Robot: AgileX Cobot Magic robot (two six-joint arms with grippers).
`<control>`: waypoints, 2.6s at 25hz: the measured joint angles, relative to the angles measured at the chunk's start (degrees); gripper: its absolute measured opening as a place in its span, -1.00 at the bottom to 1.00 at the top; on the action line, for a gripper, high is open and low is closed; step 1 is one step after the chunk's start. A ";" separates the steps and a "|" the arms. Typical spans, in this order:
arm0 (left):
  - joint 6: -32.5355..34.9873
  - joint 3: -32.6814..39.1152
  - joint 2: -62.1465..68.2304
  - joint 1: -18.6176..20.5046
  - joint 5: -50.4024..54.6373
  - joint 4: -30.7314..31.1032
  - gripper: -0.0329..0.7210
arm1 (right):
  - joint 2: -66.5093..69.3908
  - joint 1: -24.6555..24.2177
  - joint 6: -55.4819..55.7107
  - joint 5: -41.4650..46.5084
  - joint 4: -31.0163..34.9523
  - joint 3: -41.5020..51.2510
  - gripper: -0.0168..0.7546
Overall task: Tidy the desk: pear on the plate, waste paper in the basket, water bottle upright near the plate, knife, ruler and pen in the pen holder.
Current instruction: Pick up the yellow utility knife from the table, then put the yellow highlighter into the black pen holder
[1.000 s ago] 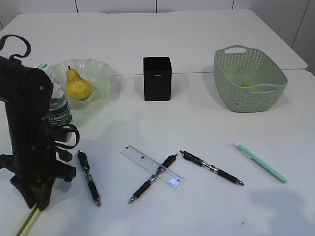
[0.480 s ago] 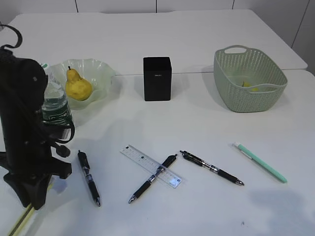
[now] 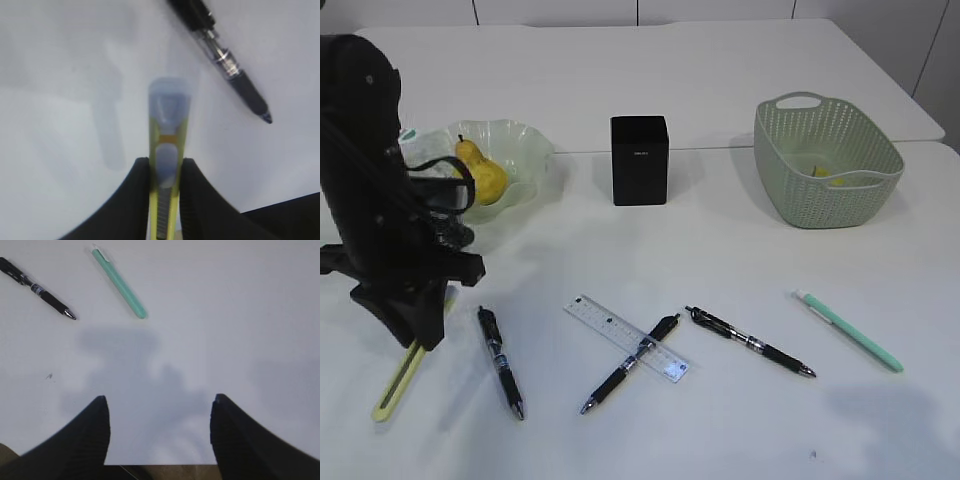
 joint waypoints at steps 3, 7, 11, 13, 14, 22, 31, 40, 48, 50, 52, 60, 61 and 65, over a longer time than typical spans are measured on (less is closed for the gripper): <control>0.55 -2.38 -1.18 0.00 0.27 -1.44 -0.66 | 0.00 0.00 0.00 0.00 0.00 0.00 0.33; 2.03 -6.71 -1.71 0.00 0.84 -4.57 -0.66 | 0.00 0.00 0.00 0.00 0.00 0.00 0.33; 3.13 -12.26 -1.84 0.00 1.26 -7.85 -0.66 | 0.00 0.00 0.00 0.00 0.00 0.00 0.33; 3.22 -15.34 -1.84 0.00 1.35 -8.31 -0.66 | 0.00 0.00 0.00 0.00 0.00 0.00 0.33; 3.51 -16.62 -1.84 0.00 1.35 -8.34 -0.66 | 0.00 0.00 0.00 0.00 0.00 0.00 0.33; 7.46 -24.05 -1.84 0.00 -5.92 -8.96 -0.66 | 0.00 0.00 0.00 0.00 0.00 0.00 0.33; 13.07 -24.08 -1.10 -2.47 -33.75 -9.99 -0.66 | 0.00 0.00 0.00 -0.33 0.00 0.00 0.33; 15.39 -24.08 8.08 -8.42 -59.72 -10.41 -0.66 | 0.00 0.00 0.00 -2.56 -0.10 0.00 0.33; 15.48 -24.08 14.29 -9.61 -74.54 -10.79 -0.66 | 0.00 0.00 0.00 -3.50 -0.44 0.00 0.33; 15.48 -24.08 15.30 -9.61 -76.90 -10.89 -0.66 | 0.00 0.00 0.00 -3.60 -0.65 0.00 0.33; 15.48 -24.18 16.44 -9.61 -78.32 -10.89 -0.66 | 0.00 0.00 0.00 -3.73 -0.91 0.00 0.33; 15.48 -26.06 20.07 -9.61 -81.04 -11.00 -0.66 | 0.00 0.00 -0.12 -5.03 -1.02 0.00 0.33; 15.48 -26.94 20.64 -9.61 -81.04 -11.00 -0.66 | 0.00 0.00 -0.12 -5.04 -1.02 0.00 0.33; 15.48 -29.51 22.15 -9.61 -80.75 -11.00 -0.66 | 0.00 0.00 -0.12 -5.13 -1.02 0.00 0.33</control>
